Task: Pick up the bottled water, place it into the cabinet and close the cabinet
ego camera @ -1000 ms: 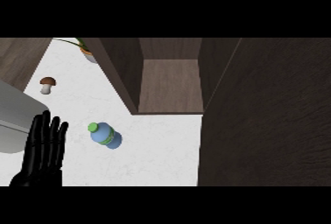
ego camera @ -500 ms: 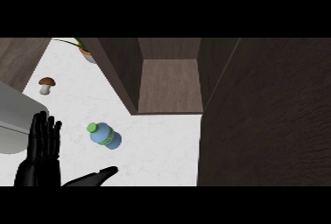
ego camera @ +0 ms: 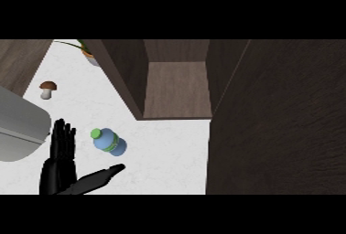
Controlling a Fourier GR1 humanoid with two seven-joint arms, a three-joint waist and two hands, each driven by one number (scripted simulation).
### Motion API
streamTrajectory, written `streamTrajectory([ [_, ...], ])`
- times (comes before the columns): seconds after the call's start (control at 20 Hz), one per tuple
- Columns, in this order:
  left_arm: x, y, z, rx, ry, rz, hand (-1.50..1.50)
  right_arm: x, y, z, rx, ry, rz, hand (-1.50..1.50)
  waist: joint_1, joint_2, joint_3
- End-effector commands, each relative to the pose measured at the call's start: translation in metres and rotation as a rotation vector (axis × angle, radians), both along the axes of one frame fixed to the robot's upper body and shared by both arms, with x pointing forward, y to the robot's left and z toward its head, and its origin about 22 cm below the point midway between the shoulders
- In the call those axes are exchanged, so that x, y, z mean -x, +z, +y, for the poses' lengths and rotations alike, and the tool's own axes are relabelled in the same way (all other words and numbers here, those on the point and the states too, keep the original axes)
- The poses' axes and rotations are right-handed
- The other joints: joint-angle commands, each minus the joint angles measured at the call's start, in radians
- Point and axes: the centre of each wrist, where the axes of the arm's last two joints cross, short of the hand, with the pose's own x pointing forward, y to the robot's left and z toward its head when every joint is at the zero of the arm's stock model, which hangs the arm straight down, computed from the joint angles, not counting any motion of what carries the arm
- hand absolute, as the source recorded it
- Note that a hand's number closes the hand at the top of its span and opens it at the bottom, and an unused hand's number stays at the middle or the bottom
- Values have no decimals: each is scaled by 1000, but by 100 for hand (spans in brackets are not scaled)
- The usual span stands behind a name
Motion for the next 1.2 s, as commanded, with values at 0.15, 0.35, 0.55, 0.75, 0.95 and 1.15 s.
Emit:
streamTrajectory([
  [0.15, 2, -55, 8, 34, 37, 7, -150, 26, 21, -1, 10, -2, -41, -150, -5, -2, 0],
  [0.35, -15, -87, 27, 38, 74, 10, -150, 25, 17, 3, 3, 10, -36, -150, -7, 1, -1],
  [0.55, -17, -107, 25, 34, 76, 34, -150, 30, 29, 5, 3, 10, -45, -150, -8, 1, -1],
  [0.75, -22, -124, 22, 120, -37, 18, -150, 33, 19, -6, 2, 24, -39, -150, -14, 1, 0],
  [0.95, -29, -135, 20, 191, -68, 12, -150, 34, 9, -2, 0, 27, -26, -150, -8, 1, 0],
  [1.15, -36, -145, 9, 224, -80, -9, -150, 37, 37, -2, -3, 7, -33, -150, -4, 4, -1],
])
